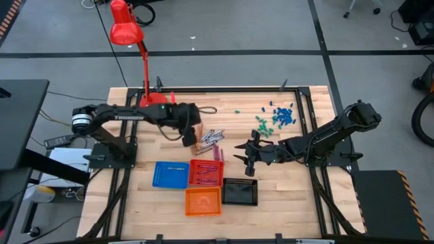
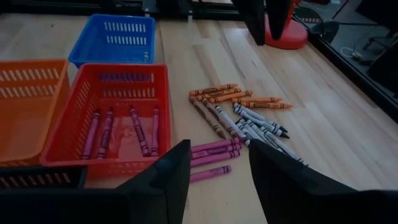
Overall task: Sort crayons
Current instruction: Put the orange crayon into the black bin
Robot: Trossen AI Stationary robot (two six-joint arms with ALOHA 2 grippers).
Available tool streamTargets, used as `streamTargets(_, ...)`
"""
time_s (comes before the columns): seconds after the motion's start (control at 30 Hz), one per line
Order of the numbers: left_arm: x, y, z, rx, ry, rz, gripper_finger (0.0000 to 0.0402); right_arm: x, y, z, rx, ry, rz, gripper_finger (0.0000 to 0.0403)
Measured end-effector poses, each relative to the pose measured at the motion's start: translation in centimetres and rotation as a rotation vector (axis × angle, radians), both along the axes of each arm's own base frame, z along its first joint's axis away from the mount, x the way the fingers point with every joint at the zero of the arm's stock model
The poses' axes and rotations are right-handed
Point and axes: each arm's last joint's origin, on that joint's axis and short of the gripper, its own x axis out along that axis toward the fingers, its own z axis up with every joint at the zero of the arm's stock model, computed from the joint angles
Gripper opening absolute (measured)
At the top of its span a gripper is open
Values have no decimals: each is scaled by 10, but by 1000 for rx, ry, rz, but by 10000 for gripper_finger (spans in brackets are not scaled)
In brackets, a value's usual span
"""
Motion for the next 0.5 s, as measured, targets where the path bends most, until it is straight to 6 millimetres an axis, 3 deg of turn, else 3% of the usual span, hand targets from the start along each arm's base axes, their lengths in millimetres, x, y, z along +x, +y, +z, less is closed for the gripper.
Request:
streamTargets(0.13,9,14,-21,-27,39,43,137,0,-2,0,-15,8,0,168)
streamTargets(0.3,27,17,-45,62,90,-160,137,0,-3,0,-46,14,0,168)
streamTargets(0.5,33,28,-58,27,57,-40,137,1,-5,0,-99,19,-22,168)
